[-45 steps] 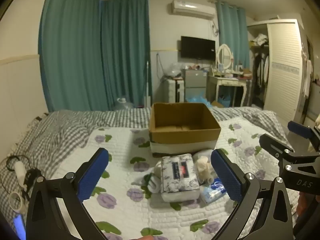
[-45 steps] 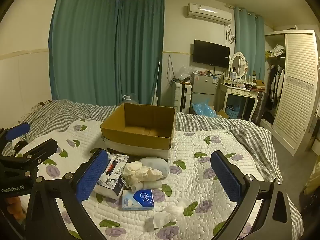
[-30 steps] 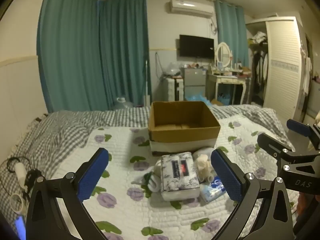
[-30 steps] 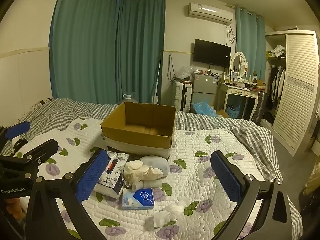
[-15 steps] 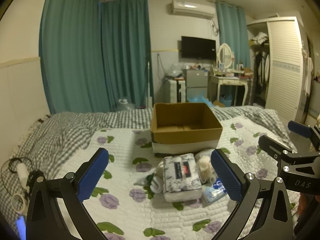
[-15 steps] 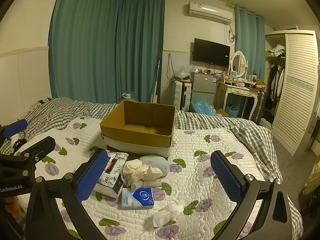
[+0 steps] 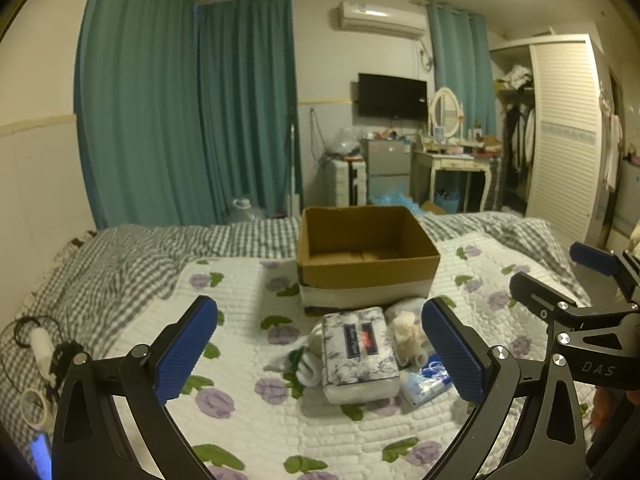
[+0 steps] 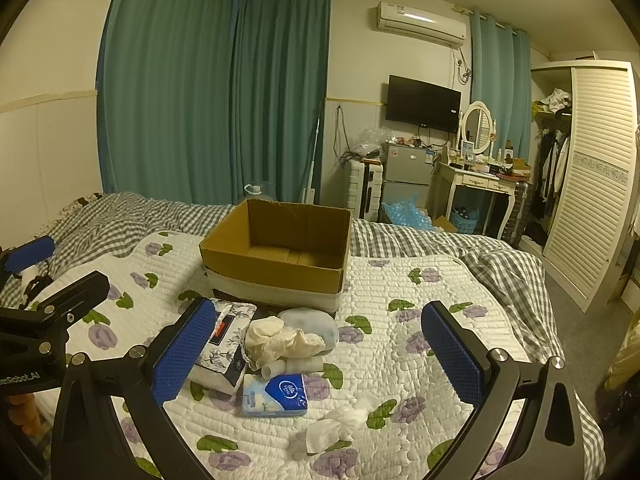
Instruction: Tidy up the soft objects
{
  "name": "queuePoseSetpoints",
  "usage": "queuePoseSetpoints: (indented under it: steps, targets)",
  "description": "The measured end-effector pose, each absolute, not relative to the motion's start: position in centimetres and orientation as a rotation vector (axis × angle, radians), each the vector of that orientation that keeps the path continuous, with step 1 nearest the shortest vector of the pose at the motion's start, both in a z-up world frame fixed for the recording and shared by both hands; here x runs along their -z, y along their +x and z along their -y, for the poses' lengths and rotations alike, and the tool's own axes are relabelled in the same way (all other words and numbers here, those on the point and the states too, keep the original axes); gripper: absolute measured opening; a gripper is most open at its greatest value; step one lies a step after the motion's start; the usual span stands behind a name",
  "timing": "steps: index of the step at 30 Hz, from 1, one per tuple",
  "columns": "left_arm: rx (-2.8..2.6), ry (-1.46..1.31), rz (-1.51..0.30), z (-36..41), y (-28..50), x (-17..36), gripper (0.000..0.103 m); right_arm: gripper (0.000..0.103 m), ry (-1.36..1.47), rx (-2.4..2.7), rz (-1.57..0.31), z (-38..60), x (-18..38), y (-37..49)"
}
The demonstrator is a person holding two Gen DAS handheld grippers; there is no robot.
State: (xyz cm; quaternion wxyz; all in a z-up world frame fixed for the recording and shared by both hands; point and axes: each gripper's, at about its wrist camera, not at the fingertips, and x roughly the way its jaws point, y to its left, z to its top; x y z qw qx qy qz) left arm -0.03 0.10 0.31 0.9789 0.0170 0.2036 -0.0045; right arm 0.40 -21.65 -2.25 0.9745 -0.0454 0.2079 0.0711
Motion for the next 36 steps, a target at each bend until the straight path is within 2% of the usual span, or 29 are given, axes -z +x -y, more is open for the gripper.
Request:
queuePoseSetpoints:
  steps: [36]
  targets:
    - [-0.006, 0.044, -0.388, -0.5, -0.1, -1.3, 0.103, 0.103, -0.131, -0.16, -0.411, 20.7, 1.4, 0.1]
